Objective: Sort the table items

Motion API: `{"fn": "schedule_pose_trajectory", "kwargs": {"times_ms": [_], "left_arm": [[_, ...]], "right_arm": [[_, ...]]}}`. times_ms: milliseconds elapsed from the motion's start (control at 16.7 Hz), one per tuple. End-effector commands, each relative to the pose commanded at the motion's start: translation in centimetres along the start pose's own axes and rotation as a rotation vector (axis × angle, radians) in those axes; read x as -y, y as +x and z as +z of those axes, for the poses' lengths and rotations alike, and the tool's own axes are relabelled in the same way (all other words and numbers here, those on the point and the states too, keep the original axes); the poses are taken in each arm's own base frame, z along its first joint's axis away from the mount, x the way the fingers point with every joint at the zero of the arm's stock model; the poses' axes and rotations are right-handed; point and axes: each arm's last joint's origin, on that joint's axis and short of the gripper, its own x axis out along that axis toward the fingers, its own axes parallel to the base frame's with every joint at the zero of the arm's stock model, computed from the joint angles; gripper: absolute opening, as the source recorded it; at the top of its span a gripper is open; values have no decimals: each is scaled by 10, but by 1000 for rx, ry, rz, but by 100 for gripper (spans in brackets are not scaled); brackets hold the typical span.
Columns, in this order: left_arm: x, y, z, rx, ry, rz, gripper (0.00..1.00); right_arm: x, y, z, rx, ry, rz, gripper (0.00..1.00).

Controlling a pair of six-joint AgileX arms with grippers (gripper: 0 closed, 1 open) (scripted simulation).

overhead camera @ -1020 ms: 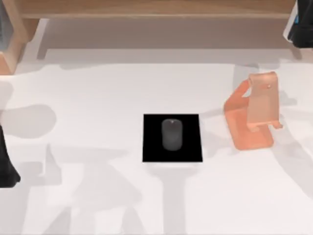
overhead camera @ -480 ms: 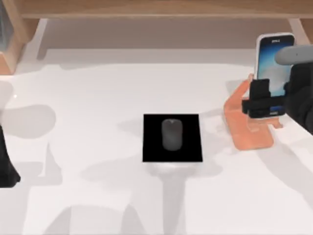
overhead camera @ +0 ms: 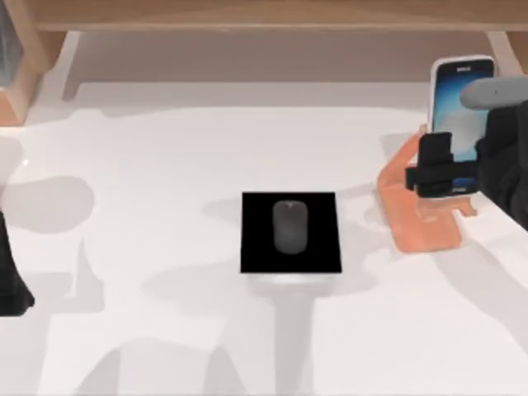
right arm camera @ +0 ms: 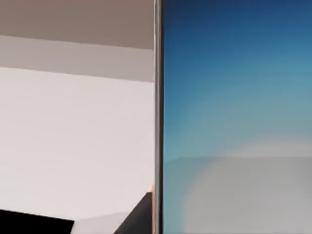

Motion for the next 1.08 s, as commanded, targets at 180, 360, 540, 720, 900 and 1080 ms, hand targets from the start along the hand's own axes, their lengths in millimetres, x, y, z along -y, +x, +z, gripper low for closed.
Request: {"fn": "schedule_pose_trajectory", "kwargs": {"times_ms": [180, 360, 540, 720, 900, 1080], "left_arm": [[0, 0, 0, 0, 0, 0, 100], [0, 0, 0, 0, 0, 0, 100], [0, 0, 0, 0, 0, 0, 100], [0, 0, 0, 0, 0, 0, 100], [0, 0, 0, 0, 0, 0, 100], [0, 0, 0, 0, 0, 0, 100]], "right_arm": [[0, 0, 0, 0, 0, 0, 38], [0, 0, 0, 0, 0, 0, 60], [0, 0, 0, 0, 0, 0, 83], [0, 0, 0, 0, 0, 0, 100], [0, 0, 0, 0, 0, 0, 100], [0, 0, 0, 0, 0, 0, 100]]}}
